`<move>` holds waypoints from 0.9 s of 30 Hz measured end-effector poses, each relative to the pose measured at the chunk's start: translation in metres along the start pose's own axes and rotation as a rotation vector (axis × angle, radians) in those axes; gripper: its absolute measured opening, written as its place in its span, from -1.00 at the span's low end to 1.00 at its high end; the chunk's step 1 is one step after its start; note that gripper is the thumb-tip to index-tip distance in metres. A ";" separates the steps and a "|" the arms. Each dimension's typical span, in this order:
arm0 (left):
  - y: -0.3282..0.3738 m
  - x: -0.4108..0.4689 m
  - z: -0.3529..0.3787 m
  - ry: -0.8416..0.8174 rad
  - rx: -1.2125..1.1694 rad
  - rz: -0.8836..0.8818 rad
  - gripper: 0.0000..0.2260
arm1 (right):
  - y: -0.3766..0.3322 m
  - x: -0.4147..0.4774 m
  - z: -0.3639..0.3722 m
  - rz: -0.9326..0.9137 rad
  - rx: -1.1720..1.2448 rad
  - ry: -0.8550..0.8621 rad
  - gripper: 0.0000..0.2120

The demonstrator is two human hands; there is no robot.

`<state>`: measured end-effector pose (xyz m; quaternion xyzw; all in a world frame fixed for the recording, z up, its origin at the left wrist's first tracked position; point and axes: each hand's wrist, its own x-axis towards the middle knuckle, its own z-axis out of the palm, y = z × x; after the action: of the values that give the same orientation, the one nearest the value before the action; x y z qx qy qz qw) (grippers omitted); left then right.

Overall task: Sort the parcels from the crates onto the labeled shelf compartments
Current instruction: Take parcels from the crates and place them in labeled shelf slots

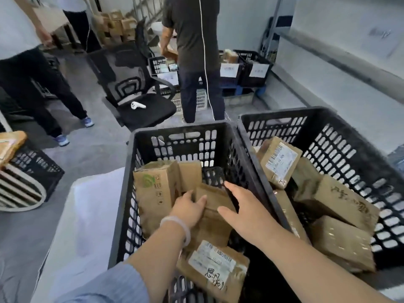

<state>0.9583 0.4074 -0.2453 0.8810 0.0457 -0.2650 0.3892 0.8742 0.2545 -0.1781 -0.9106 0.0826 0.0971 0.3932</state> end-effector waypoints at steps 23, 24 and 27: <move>0.041 -0.092 -0.030 0.195 -0.738 0.310 -0.66 | -0.022 -0.010 -0.039 0.011 0.328 0.111 -0.39; 0.047 -0.100 -0.032 0.213 -0.757 0.343 -0.66 | -0.025 -0.010 -0.042 0.011 0.412 0.087 -0.42; 0.054 -0.111 -0.036 0.217 -0.816 0.383 -0.62 | -0.029 -0.009 -0.047 0.016 0.641 0.009 -0.32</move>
<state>0.8946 0.4098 -0.1340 0.6711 0.0232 -0.0551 0.7389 0.8779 0.2402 -0.1236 -0.7400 0.1180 0.0650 0.6590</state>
